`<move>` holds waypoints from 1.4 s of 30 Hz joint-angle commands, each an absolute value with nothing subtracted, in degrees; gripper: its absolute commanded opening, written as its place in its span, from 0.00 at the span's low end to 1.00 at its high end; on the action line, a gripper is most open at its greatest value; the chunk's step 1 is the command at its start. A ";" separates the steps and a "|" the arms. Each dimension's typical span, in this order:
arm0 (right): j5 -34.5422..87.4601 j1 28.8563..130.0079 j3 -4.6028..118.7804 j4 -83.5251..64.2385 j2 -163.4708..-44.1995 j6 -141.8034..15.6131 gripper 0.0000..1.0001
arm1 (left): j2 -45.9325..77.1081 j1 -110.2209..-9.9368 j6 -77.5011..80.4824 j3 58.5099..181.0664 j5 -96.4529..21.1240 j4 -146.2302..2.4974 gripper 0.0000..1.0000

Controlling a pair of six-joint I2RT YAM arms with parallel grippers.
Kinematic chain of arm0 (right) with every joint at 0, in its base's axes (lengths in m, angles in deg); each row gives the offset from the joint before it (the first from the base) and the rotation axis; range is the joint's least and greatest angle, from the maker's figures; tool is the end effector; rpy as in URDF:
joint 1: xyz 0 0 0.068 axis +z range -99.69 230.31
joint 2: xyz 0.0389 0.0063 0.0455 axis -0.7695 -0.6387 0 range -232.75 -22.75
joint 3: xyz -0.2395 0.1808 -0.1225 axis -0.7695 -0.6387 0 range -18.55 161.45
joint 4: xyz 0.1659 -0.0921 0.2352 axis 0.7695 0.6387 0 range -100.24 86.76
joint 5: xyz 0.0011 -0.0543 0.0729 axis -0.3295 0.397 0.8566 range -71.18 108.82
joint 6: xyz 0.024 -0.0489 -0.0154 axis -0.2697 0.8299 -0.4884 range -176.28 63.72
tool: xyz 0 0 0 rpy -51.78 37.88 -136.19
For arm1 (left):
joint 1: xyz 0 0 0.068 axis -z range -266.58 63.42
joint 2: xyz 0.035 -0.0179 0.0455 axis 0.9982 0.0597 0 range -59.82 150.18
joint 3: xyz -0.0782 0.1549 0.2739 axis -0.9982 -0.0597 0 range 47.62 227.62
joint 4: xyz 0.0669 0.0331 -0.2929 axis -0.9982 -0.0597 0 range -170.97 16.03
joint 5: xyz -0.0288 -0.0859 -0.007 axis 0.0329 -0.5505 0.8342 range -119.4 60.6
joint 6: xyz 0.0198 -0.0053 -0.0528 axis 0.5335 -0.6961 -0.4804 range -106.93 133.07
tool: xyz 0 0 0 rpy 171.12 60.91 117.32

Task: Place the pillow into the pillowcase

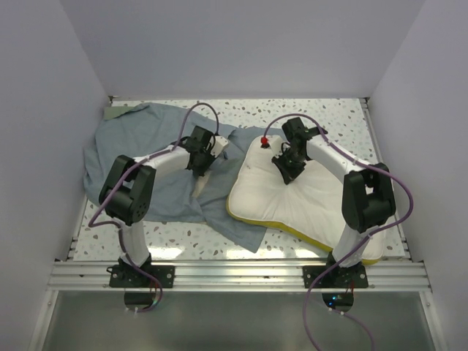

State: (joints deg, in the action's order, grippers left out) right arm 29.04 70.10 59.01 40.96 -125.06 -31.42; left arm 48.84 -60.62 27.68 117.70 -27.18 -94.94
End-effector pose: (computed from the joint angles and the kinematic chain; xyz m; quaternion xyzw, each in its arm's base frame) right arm 0.3755 0.1427 0.2473 -0.3856 0.9103 0.0830 0.1256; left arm 0.3977 -0.1920 0.1831 0.3297 0.9066 -0.0074 0.2632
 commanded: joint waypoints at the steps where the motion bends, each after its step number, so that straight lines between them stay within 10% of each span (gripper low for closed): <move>1: 29.10 69.29 58.01 43.20 -122.42 -30.35 0.00 | 44.60 -63.19 28.54 120.74 -25.01 -96.73 0.20; 5: 28.84 68.50 58.01 42.67 -121.37 -30.09 0.00 | 40.47 -64.95 28.37 121.88 -25.96 -97.96 0.00; 22: 42.47 66.65 67.34 36.56 -103.97 -33.05 0.00 | 34.05 -66.10 20.90 122.85 -45.82 -101.83 0.00; 42: -0.87 80.71 49.57 9.80 -106.33 -52.76 0.00 | 30.36 -67.15 7.71 125.31 -51.20 -97.52 0.00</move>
State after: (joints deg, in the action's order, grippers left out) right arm 7.88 78.93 48.61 17.99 -107.00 -49.06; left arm 31.86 -66.72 10.44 123.15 -48.91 -100.30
